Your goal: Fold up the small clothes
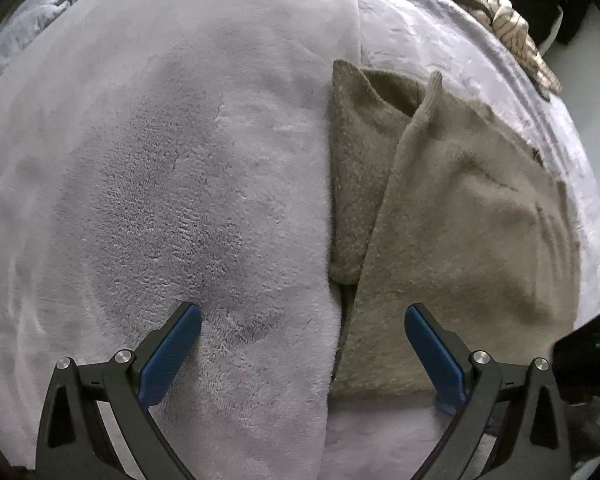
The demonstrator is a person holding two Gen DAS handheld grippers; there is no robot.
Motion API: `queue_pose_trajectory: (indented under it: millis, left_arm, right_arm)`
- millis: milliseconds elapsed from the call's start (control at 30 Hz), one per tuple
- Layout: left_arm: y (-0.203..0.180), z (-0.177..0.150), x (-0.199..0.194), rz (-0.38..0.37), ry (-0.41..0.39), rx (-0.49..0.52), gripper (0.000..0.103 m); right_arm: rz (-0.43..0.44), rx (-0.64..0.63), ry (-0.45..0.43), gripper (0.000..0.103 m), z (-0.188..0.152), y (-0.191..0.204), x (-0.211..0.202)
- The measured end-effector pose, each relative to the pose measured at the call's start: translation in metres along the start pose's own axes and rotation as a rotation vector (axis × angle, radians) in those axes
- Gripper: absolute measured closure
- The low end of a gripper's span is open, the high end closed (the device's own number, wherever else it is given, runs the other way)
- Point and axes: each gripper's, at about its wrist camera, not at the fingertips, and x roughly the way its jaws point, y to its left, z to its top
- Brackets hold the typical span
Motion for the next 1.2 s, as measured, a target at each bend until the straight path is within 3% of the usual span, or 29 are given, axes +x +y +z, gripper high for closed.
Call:
queue_pose_trajectory:
  millis: [300, 333, 367, 433, 467, 600, 800, 1100, 1133, 1200]
  left_arm:
    - [0.025, 0.01, -0.015, -0.205, 0.012, -0.067, 0.001]
    - [0.022, 0.008, -0.015, -0.231, 0.017, -0.079, 0.001]
    - [0.024, 0.009, -0.015, -0.265, 0.023, -0.092, 0.001]
    - [0.018, 0.01, -0.012, -0.318, 0.035, -0.112, 0.001]
    - [0.018, 0.01, -0.01, -0.348, 0.047, -0.119, 0.001]
    - [0.003, 0.016, 0.001, -0.407, 0.086, -0.116, 0.001]
    - [-0.026, 0.036, 0.021, -0.49, 0.128, -0.062, 0.001]
    - [-0.063, 0.059, 0.034, -0.492, 0.137, 0.016, 0.001]
    - [-0.068, 0.06, 0.032, -0.493, 0.131, 0.03, 0.001]
    - [-0.076, 0.063, 0.032, -0.488, 0.123, 0.044, 0.001]
  right_arm:
    - [0.213, 0.185, -0.103, 0.026, 0.007, -0.02, 0.015]
    - [0.231, 0.193, -0.112, 0.042, 0.008, -0.021, 0.015]
    - [0.228, 0.192, -0.111, 0.064, 0.009, -0.02, 0.017]
    - [0.236, 0.18, -0.104, 0.087, 0.012, -0.019, 0.014]
    - [0.252, 0.171, -0.098, 0.09, 0.012, -0.019, 0.012]
    - [0.351, 0.05, -0.055, 0.091, 0.011, 0.001, 0.001]
    - [0.281, -0.119, -0.024, 0.091, 0.014, 0.032, -0.005]
    - [0.22, -0.094, -0.004, 0.091, 0.011, 0.019, -0.007]
    - [0.21, -0.075, -0.008, 0.088, 0.012, 0.011, -0.01]
    - [0.187, 0.004, -0.003, 0.067, 0.013, -0.005, -0.006]
